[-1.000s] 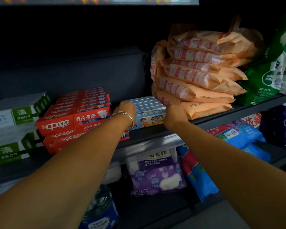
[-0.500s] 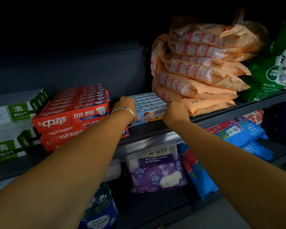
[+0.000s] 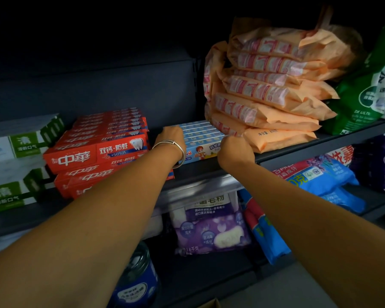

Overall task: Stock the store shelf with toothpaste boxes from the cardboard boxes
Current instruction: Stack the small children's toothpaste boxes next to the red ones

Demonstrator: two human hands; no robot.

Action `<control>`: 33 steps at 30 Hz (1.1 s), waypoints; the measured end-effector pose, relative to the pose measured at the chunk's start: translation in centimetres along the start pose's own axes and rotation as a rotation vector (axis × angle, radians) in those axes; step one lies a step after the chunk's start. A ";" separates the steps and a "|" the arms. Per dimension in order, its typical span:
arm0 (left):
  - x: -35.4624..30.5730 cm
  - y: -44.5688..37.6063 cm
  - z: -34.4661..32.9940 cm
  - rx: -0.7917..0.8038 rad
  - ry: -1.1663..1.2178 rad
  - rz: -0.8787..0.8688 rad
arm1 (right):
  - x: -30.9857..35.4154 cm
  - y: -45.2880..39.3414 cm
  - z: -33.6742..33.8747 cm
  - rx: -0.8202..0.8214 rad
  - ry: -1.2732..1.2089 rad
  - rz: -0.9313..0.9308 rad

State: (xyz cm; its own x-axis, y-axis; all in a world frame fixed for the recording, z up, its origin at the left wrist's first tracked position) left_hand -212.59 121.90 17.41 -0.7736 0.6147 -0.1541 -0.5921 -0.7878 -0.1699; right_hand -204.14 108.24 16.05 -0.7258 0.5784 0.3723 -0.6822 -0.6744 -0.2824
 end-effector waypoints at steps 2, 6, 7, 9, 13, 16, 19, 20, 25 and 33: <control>0.0 0.2 0.2 -0.006 0.023 0.002 | 0.1 0.1 -0.2 0.013 0.020 0.007; 0.1 0.7 0.5 -0.012 0.054 0.001 | 0.4 0.5 -0.4 0.033 0.070 0.023; 0.2 0.8 0.7 -0.016 0.062 0.003 | 0.5 0.6 -0.3 0.033 0.082 0.031; 0.2 1.3 1.0 -0.028 0.071 -0.005 | 0.6 0.9 -0.1 0.029 0.090 0.046; -0.5 2.6 1.9 -0.079 0.083 -0.077 | 0.9 2.0 0.4 0.019 0.059 0.068; -1.2 4.2 2.4 -0.115 0.116 -0.134 | 1.5 3.3 0.5 0.025 0.029 0.095; -1.4 6.1 2.1 -0.128 0.165 -0.182 | 2.3 5.0 0.6 0.029 0.060 0.151; -1.4 6.9 1.8 -0.120 0.165 -0.202 | 2.5 5.7 0.5 0.035 0.087 0.173; -1.1 12.1 0.6 -0.134 0.061 -0.310 | 3.4 9.9 -0.8 0.061 0.180 0.291; 0.3 20.4 -2.7 -0.119 -0.014 -0.405 | 3.1 16.9 -4.9 0.183 0.256 0.390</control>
State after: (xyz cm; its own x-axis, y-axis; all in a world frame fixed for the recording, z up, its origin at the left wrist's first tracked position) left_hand -224.29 106.18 11.30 -0.4871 0.8725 -0.0386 -0.8196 -0.4719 -0.3249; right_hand -218.38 100.89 8.06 -0.9376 0.3460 0.0347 -0.3461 -0.9188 -0.1895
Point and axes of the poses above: each hand's wrist, its own y-axis away from the middle knuckle, its own z-axis out of the back of the hand, x = y × z, the point moved 10 cm from there along -y, towards the middle knuckle, and after that the axes turned 4 degrees about z, right-handed, at the moved point
